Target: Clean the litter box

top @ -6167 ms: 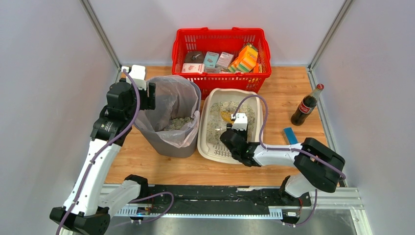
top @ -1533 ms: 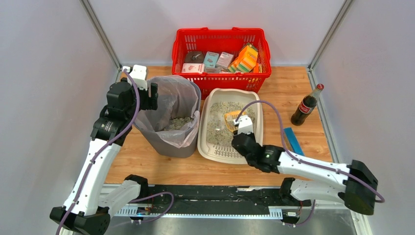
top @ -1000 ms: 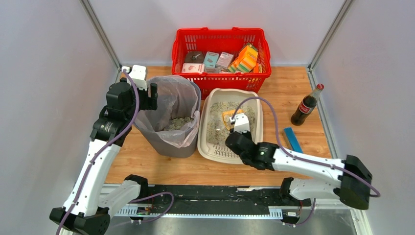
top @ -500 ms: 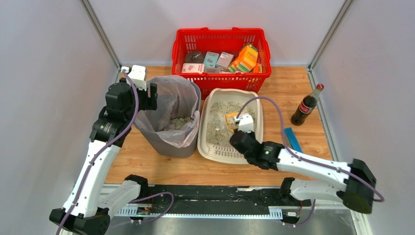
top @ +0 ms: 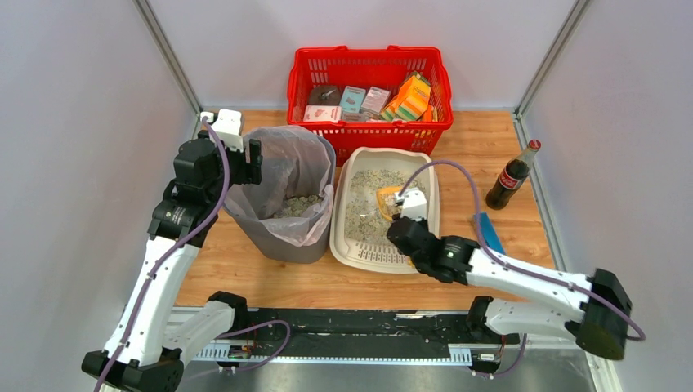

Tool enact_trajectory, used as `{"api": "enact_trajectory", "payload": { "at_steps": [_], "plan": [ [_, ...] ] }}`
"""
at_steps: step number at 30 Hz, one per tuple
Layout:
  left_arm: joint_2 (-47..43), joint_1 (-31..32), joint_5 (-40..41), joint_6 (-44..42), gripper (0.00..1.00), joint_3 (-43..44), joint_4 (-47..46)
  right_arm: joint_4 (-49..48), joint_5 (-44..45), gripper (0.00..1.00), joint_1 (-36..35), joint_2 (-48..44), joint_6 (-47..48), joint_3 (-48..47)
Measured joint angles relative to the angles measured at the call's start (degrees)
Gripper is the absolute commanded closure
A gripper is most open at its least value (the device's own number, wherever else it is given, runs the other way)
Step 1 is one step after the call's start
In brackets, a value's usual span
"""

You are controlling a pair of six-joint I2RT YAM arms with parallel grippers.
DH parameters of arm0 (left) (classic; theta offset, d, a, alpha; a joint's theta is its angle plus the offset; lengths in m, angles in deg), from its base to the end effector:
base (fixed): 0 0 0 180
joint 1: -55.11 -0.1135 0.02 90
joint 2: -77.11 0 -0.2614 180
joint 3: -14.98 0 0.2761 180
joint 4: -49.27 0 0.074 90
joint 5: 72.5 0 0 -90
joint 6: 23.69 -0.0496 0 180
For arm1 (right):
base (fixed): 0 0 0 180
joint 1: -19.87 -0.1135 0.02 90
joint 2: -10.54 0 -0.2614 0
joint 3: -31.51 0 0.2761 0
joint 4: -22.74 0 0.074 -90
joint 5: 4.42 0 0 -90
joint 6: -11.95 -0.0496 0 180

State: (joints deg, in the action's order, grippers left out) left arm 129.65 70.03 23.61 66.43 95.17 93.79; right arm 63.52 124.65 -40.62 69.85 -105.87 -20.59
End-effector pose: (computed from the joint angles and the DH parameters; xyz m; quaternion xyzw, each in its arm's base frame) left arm 0.2174 -0.0525 0.4133 0.0718 0.7994 -0.0354 0.5954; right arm 0.1434 0.1898 0.2200 -0.1324 0.8780 0.0114 0.4598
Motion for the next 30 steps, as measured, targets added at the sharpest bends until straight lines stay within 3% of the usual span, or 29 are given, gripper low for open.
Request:
{"api": "enact_trajectory", "payload": {
  "at_steps": [5,9,11,15,21,27,30],
  "plan": [
    [-0.09,0.00,0.09,0.00,0.20,0.00,-0.02,5.07,2.29,1.00,-2.19,10.78,-0.90,-7.43],
    [-0.26,0.00,0.04,0.00,0.20,0.00,0.00,-0.35,-2.73,1.00,3.13,-0.63,-0.59,1.57],
    [-0.33,0.00,0.24,-0.02,0.20,0.00,0.00,-0.44,-2.73,1.00,3.34,-1.14,-1.27,1.92],
    [-0.33,0.00,0.39,-0.02,0.20,0.00,0.00,3.96,-0.33,1.00,0.04,11.76,-1.31,-7.61],
    [-0.37,0.00,0.52,-0.02,0.20,0.00,0.00,1.44,-1.40,1.00,1.22,0.17,0.87,-2.03],
    [-0.37,0.00,0.83,-0.02,0.20,0.00,0.00,4.90,1.25,1.00,-0.35,10.14,0.42,-8.33],
    [-0.42,0.00,0.92,-0.02,0.20,0.00,0.00,2.14,-0.85,1.00,0.87,2.40,1.27,-2.80]
  ]
}}
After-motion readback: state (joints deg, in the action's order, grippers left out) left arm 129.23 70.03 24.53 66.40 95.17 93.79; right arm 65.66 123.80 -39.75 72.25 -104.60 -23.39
